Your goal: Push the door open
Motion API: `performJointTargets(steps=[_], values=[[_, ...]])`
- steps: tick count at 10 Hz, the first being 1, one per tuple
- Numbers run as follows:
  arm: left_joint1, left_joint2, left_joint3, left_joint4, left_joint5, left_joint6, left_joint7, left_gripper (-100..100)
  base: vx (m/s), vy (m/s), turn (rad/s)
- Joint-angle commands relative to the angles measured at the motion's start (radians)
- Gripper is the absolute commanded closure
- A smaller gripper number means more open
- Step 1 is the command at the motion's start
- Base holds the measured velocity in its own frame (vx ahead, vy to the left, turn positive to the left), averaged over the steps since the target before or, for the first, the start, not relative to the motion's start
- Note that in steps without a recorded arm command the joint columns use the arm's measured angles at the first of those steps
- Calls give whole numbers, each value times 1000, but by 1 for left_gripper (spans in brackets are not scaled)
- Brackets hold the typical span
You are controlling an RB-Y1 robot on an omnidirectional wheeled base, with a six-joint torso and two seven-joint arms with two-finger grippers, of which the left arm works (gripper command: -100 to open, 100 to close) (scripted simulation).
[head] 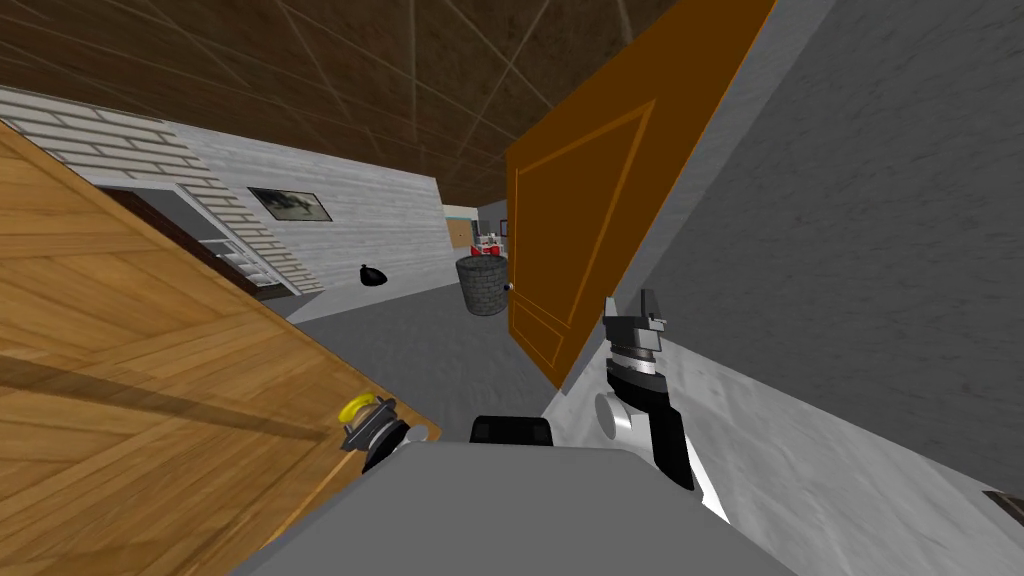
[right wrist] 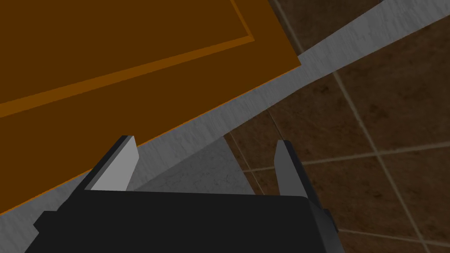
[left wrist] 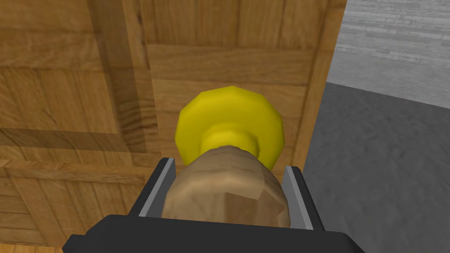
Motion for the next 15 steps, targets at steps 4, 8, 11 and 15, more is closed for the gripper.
performJointTargets(steps=[4,8,11,15], values=[[17,13,41,-5,39,-21,-6,100,136,153,32],[32,19,84,-1,85,-40,-11,100,163,160,55],[47,22,122,3,126,-58,-16,100,184,201,50],[61,22,162,7,168,-77,-21,100,175,154,67]])
